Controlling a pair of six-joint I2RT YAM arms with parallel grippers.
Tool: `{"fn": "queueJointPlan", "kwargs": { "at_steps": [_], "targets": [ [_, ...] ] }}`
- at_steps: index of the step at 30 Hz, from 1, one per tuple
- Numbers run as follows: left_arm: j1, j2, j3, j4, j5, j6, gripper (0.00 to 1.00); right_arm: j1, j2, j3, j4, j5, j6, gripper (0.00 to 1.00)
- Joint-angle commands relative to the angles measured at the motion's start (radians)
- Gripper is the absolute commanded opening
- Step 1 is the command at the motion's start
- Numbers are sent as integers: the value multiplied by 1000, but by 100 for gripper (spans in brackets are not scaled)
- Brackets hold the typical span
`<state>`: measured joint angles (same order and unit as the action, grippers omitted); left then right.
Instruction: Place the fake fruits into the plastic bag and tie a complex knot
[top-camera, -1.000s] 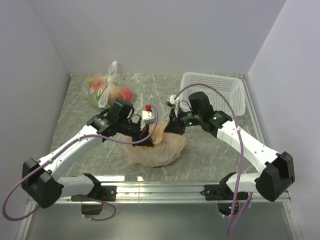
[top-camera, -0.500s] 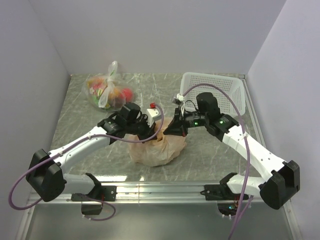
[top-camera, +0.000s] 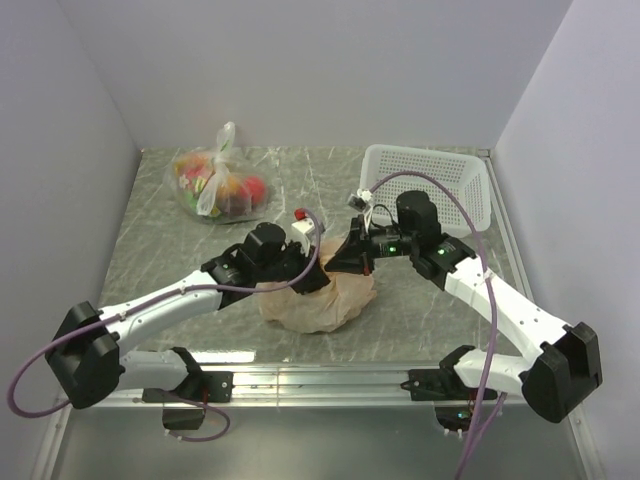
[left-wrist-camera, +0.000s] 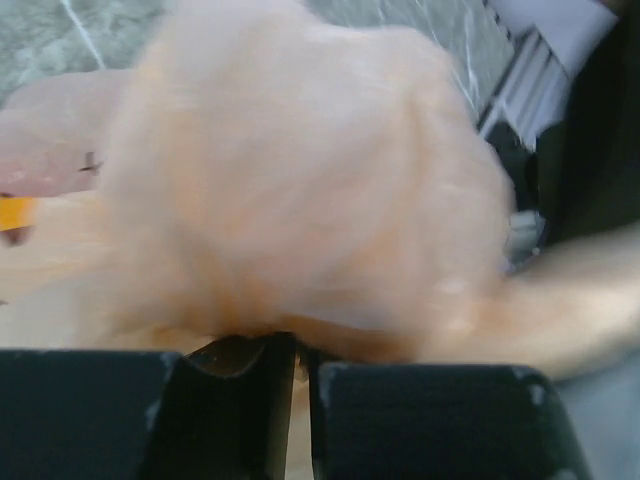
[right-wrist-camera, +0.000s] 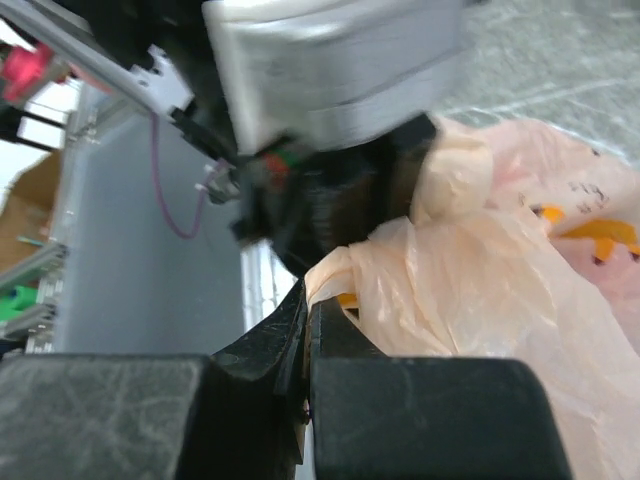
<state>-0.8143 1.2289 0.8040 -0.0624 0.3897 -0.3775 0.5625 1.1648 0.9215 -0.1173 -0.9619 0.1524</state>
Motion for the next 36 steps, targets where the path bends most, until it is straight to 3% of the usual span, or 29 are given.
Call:
{"fn": "queueJointPlan", "kwargs": {
  "at_steps": [1, 4, 9, 11, 12, 13, 15, 19, 21, 24, 29, 32, 36],
  "targets": [
    [0, 38, -9, 133, -101, -187, 14, -3, -69, -19, 172, -93, 117, 0],
    [0, 55, -19, 176, -152, -248, 15, 0, -97, -33, 179, -124, 118, 0],
    [-2, 26, -104, 396, -170, -345, 17, 10, -109, -59, 97, -146, 33, 2],
    [0, 35, -109, 423, -173, -347, 17, -2, -102, -20, -25, -164, -55, 18],
    [0, 41, -106, 409, -181, -347, 16, -18, -93, 2, -91, -169, -103, 41],
    [-2, 46, -103, 406, -178, -347, 16, -45, -88, 17, -154, -184, -128, 53],
    [-2, 49, -106, 417, -173, -343, 15, -166, -93, 42, -145, -267, -105, 67],
    [-2, 50, -115, 429, -157, -350, 13, -312, -112, 79, -25, -311, 53, 69],
    [-2, 53, -114, 426, -156, -348, 12, -340, -117, 96, -19, -222, 72, 67],
    [-5, 57, -115, 424, -153, -353, 12, -340, -91, 64, -50, -61, -20, 60],
    [-9, 58, -103, 408, -156, -359, 12, -332, 64, 19, -45, 28, -80, 59],
    [-14, 60, -98, 401, -158, -363, 12, -316, 136, 2, -48, -7, -103, 65],
    [-14, 72, -97, 424, -153, -374, 11, -293, 164, -44, -71, -104, -128, 87]
  ]
}}
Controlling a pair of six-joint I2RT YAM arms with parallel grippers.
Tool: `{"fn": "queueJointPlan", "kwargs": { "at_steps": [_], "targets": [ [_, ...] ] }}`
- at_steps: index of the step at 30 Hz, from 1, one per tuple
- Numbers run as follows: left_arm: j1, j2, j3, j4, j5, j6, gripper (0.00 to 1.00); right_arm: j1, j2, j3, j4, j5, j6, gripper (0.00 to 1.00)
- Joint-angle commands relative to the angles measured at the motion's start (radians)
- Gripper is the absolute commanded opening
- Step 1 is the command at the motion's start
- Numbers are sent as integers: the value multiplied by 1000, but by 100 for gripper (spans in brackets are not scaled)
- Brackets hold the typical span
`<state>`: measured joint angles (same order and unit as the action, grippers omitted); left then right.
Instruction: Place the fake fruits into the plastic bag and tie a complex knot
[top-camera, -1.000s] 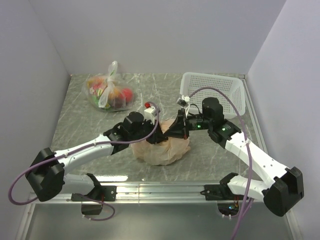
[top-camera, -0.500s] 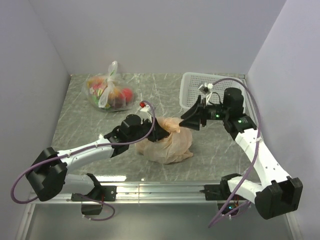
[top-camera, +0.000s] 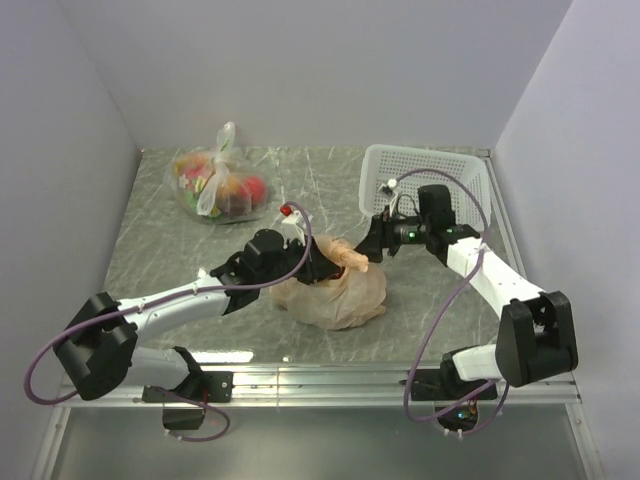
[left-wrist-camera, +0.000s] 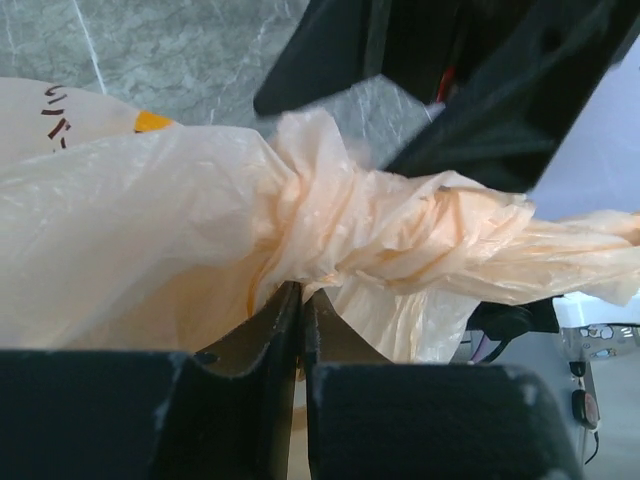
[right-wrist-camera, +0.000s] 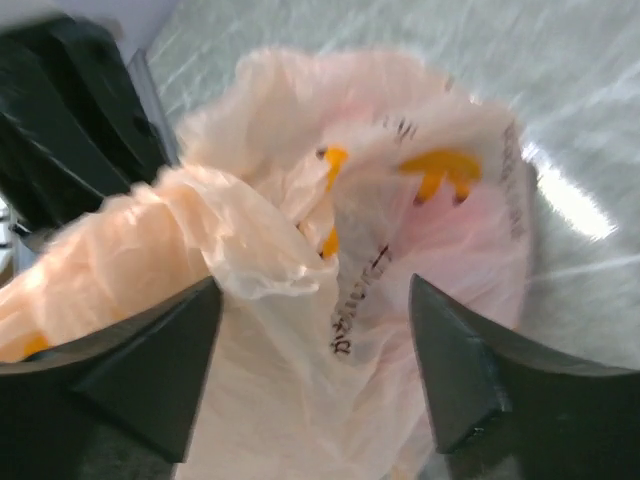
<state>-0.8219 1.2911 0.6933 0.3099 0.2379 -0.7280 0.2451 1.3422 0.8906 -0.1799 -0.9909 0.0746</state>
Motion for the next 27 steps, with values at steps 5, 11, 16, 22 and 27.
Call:
{"fn": "queueJointPlan", "kwargs": {
  "at_steps": [5, 11, 16, 22, 27],
  "targets": [
    [-8, 43, 9, 109, 24, -48, 10, 59, -6, -91, -6, -166, 19, 88],
    [-8, 60, -11, 172, 106, -85, 4, 88, 3, -244, 391, -218, 428, 89],
    [-6, 16, -28, 195, 172, -74, 1, 176, 34, -367, 1000, -135, 956, 90],
    [12, -84, -35, 137, 340, -19, 0, 263, 66, -357, 1319, 3, 1226, 90],
    [26, -116, -69, 112, 481, 27, 0, 260, 61, -338, 1219, -11, 1127, 89]
  ]
}}
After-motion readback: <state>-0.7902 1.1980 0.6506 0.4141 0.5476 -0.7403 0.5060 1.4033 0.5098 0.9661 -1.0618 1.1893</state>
